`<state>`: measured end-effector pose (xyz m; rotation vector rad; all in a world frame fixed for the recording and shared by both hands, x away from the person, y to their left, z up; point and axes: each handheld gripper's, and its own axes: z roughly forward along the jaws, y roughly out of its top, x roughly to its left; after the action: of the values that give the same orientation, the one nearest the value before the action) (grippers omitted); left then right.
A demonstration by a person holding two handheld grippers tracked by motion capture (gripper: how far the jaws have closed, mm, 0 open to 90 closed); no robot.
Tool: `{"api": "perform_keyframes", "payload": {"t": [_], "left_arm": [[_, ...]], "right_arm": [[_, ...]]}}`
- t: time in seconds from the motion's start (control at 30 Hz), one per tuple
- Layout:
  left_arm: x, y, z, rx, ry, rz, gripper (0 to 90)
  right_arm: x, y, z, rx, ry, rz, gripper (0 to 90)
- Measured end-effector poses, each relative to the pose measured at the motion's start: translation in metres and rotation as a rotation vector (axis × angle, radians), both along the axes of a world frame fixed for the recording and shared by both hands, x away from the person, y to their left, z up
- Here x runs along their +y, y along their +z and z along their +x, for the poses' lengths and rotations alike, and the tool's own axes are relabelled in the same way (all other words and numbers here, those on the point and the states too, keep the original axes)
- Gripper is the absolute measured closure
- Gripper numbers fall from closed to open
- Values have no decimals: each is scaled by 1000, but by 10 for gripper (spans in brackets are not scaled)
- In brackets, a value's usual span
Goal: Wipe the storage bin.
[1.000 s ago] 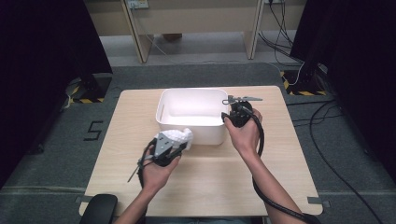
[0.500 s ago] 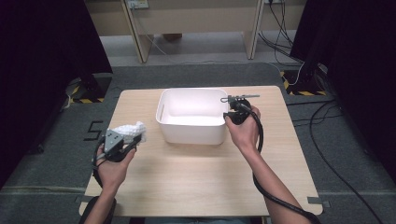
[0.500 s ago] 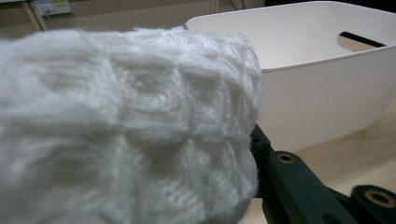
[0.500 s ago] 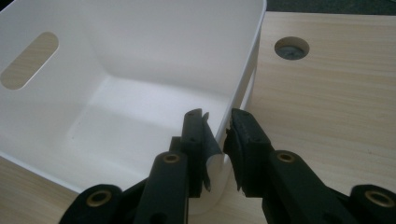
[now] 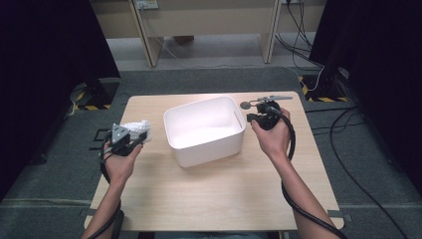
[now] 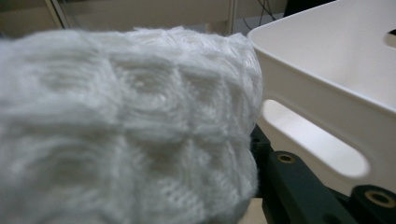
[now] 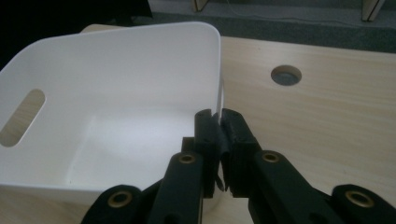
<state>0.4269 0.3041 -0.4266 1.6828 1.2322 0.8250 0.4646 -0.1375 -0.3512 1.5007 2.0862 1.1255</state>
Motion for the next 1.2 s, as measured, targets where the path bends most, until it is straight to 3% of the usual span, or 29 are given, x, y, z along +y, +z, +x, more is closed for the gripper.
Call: {"api": "perform_keyframes", "payload": {"t": [0.17,0.33,0.5,0.57,0.77,0.93,1.1,1.2], "left_arm": [[1,-5,36,15,2,5,748],[-5,-8,67,41,-40,3,751],[-12,-10,87,46,-91,10,752],[-16,-9,92,44,-124,15,752],[-28,-3,97,31,-215,8,755],[-27,-1,94,19,-252,7,758],[-29,0,81,7,-298,28,760],[-27,-3,71,1,-286,23,760]], "right_arm": [[-3,-17,-16,83,41,-10,900],[4,-35,-22,151,94,-5,900],[11,-42,-18,165,123,-7,900],[11,-43,-15,151,126,-14,900],[7,-45,-2,154,96,-7,900],[-1,-51,15,151,53,-23,894],[-2,-53,31,134,-1,-35,900],[-1,-55,35,126,-23,-29,894]]}}
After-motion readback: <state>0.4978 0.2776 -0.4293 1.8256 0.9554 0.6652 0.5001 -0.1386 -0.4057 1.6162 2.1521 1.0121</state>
